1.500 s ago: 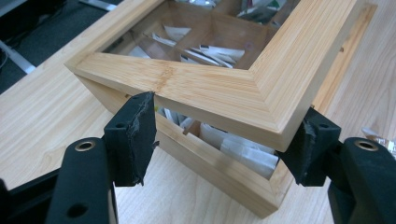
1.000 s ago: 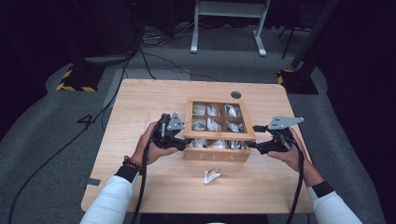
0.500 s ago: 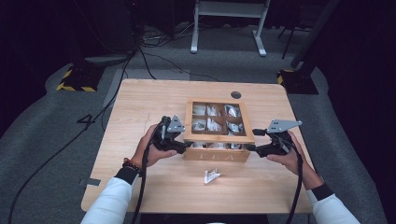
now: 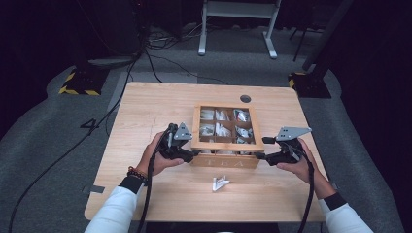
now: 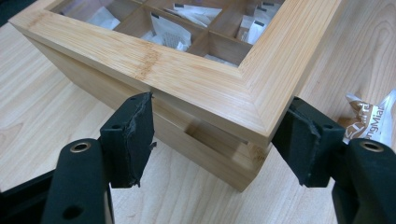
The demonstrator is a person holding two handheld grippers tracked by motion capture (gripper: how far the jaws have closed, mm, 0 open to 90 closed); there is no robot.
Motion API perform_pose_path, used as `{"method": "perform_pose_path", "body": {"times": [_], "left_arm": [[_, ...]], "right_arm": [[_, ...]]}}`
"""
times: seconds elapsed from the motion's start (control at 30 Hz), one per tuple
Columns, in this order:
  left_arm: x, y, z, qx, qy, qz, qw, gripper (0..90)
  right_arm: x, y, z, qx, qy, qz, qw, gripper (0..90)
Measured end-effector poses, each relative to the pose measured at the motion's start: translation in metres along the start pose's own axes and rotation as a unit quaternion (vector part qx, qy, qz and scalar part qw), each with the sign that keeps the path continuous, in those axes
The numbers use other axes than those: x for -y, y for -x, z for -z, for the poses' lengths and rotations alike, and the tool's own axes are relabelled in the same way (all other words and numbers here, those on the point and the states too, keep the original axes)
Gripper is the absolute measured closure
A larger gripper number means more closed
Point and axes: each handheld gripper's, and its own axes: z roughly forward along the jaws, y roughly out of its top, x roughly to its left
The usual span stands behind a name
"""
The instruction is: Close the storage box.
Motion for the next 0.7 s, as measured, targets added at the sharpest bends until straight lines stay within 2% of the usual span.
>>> {"method": "perform_pose_path", "body": {"times": [0.7], "left_arm": [[0.008, 0.003, -0.005, 0.015, -0.015, -0.003, 0.9998, 31.0]], "right_arm": [[0.011, -0.004, -0.009, 0.001, -0.024, -0.001, 0.9997, 33.1]]}}
